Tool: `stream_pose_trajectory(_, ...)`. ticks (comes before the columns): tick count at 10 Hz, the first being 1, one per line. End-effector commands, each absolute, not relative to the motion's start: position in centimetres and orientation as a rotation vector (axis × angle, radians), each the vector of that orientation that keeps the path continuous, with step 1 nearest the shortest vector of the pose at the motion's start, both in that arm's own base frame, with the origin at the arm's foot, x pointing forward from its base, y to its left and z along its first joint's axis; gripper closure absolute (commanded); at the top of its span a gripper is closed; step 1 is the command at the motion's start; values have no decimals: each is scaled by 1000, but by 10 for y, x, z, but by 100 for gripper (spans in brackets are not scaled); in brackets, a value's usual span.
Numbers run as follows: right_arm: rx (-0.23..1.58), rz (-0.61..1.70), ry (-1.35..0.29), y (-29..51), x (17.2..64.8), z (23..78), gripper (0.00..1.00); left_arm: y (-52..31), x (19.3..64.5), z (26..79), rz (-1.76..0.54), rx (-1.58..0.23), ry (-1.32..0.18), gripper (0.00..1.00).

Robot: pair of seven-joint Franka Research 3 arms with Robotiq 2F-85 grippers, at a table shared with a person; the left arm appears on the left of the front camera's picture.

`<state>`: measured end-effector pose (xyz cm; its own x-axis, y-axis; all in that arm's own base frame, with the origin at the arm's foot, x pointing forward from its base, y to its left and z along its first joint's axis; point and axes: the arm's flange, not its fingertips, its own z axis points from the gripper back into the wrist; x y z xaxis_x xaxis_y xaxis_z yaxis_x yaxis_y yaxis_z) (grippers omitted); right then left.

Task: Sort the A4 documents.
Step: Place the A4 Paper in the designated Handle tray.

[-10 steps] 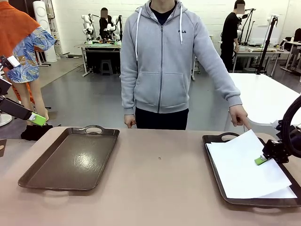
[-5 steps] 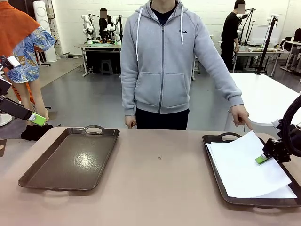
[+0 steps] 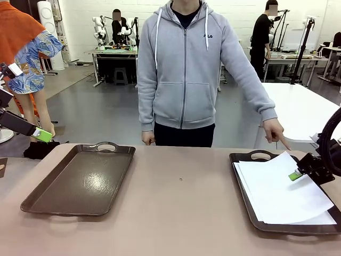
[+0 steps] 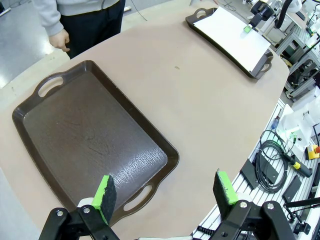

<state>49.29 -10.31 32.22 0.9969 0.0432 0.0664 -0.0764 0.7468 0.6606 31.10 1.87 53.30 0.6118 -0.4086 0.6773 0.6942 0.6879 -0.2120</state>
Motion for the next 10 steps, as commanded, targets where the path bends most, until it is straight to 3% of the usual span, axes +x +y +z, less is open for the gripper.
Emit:
stream_pose_trajectory(1,642,47,-27,-97,484,327,36,21,312,532,-679,-508,-646,0)
stream_pose_trajectory(5,538,29,-45,-101,479,343,2,21,312,532,-679,-508,-646,0)
stream_pose_trajectory(10,527,26,-47,-98,477,349,0,21,312,532,-679,-508,-646,0)
